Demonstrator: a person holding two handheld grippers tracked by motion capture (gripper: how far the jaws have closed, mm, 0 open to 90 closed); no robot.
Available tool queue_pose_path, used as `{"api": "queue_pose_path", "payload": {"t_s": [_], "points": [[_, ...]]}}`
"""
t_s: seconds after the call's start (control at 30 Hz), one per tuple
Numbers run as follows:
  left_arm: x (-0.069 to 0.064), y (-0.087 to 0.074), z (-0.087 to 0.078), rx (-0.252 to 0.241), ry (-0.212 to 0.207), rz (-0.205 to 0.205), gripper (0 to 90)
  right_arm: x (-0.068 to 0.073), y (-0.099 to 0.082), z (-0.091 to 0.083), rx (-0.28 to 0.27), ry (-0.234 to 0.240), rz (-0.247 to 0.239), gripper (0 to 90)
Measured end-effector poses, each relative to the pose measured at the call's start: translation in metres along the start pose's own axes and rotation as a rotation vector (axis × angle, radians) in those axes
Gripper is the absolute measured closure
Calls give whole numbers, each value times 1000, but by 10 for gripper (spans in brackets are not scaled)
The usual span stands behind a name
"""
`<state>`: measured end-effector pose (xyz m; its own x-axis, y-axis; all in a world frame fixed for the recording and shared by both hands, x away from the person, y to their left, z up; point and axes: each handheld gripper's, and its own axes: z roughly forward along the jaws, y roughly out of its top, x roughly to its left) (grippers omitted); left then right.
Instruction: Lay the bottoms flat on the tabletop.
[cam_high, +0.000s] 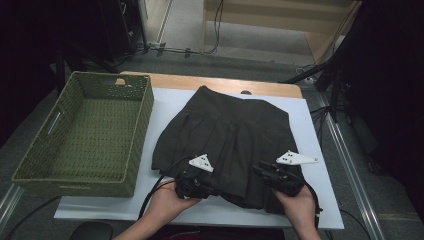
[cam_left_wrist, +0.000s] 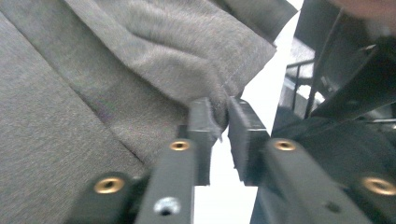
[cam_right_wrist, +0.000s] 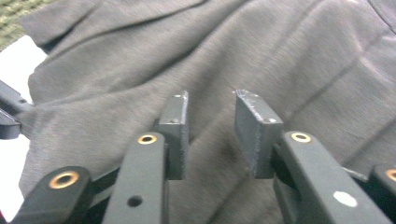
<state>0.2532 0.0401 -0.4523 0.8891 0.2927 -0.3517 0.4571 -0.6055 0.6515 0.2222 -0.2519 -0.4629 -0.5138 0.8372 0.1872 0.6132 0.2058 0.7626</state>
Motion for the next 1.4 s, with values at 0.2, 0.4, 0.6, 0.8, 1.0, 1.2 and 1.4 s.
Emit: {"api": "queue_pose_path", "payload": {"t_s": [0.2, 0.4, 0.6, 0.8, 1.0, 1.2, 1.4], "points": [[8, 2, -9, -37, 27, -19, 686, 14, 7, 6, 8, 67, -22, 786], [20, 11, 1, -43, 68, -41, 577, 23, 7, 10, 25, 81, -44, 818], [30, 27, 11, -51, 103, -38, 532, 31, 0, 17, 74, 107, -55, 843], [40, 40, 23, -45, 124, -49, 504, 35, -16, 29, 141, 100, -80, 858], [45, 43, 40, -28, 119, -69, 507, 40, -24, 39, 171, 114, -89, 855], [50, 42, 56, 15, 106, -109, 568, 41, -23, 35, 166, 131, -95, 842], [52, 41, 66, 30, 70, -129, 740, 26, -17, 6, 73, 95, -46, 854]]}}
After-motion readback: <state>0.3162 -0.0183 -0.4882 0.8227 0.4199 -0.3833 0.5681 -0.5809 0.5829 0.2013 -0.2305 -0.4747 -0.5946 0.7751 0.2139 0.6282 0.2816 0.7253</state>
